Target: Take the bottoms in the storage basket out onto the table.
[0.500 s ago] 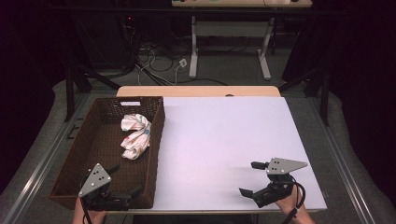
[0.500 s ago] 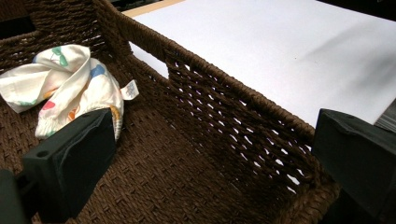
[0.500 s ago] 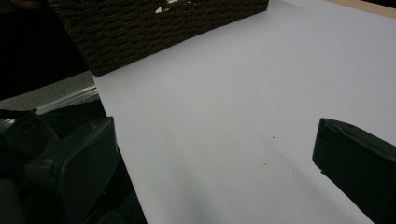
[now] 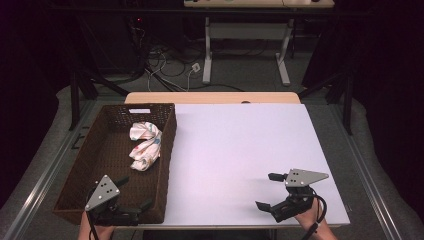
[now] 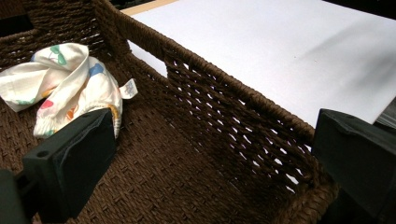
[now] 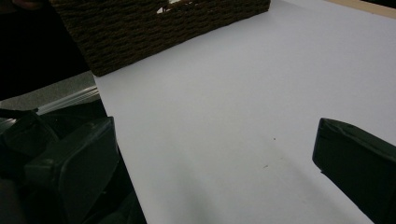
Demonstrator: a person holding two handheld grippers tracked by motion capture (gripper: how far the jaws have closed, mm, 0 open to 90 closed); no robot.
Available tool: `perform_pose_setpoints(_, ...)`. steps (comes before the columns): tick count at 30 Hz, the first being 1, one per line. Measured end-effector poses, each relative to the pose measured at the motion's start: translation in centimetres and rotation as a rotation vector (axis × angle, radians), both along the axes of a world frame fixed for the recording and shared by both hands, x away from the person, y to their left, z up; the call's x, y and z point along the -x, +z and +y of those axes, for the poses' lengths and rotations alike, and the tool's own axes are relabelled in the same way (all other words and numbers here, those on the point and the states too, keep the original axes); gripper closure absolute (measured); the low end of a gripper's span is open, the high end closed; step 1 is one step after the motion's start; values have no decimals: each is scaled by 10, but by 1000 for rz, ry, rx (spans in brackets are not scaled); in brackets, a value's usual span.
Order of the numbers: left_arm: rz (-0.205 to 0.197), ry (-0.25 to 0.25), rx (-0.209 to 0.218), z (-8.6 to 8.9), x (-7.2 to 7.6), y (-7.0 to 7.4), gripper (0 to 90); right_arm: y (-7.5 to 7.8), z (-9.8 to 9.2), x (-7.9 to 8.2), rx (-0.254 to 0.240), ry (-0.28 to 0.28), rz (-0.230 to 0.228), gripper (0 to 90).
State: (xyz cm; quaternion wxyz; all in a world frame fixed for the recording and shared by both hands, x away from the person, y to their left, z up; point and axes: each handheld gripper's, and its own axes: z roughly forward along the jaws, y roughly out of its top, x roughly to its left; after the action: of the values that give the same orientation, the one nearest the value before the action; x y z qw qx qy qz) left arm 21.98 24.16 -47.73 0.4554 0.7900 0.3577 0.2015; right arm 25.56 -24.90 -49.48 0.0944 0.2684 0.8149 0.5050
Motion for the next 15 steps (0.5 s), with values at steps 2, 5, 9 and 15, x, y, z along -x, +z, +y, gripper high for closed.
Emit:
perform_pose_setpoints(2,-2,2,-4,0,0,0,0,0,0,-1,0,-1,2,0)
perform_pose_setpoints(5,4,1,-2,0,0,0,0,-1,1,-3,-2,4,5,0)
perform_pose_setpoints(9,3,6,-5,0,1,1,0,-1,3,-4,-1,4,4,0)
perform_pose_setpoints(15,8,10,-1,0,0,3,0,-2,4,-5,5,15,11,0)
